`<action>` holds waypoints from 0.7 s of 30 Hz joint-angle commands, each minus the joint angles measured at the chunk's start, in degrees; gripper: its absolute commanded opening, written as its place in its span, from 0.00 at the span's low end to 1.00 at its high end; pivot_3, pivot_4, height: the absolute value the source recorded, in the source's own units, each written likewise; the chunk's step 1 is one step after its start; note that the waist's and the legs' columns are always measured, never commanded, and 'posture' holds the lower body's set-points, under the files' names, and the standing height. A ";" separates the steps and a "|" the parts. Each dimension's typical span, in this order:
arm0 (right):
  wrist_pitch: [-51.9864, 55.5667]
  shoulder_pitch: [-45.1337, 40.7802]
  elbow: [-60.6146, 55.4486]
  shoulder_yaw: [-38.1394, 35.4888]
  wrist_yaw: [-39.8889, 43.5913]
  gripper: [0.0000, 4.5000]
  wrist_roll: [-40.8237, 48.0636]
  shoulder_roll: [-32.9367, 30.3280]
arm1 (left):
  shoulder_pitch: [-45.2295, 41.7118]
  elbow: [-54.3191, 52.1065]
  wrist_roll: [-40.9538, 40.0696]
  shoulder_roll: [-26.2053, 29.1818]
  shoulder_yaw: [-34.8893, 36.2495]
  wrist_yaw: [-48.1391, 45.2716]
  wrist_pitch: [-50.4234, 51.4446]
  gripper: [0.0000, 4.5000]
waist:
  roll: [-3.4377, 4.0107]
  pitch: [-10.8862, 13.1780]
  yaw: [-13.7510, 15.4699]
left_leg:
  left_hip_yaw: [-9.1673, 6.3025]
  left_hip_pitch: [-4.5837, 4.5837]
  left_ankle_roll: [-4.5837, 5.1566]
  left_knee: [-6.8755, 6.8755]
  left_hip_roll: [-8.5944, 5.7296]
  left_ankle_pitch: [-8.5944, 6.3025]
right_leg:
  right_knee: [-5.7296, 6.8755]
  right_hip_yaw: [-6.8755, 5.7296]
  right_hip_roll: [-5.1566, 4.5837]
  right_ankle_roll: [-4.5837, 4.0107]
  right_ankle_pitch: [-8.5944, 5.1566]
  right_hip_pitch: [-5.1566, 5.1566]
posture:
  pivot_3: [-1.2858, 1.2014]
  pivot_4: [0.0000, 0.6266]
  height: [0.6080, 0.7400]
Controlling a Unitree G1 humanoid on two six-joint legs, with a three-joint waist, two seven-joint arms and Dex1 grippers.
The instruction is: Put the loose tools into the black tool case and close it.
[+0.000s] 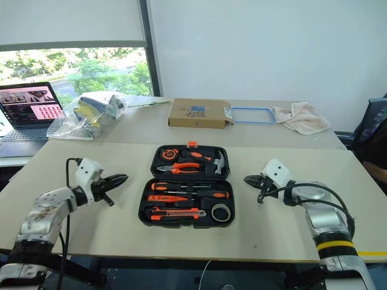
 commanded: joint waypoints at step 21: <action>1.40 2.09 -9.28 6.40 9.11 0.02 1.24 5.17 | 5.77 -12.80 -1.47 0.01 -5.04 -6.84 7.16 0.02 | 0.03 -0.02 -0.47 | -0.06 -0.25 0.08 -0.18 0.07 -0.04 | -0.04 -0.12 0.01 0.06 0.03 -0.20 | 0.52 0.24 1.00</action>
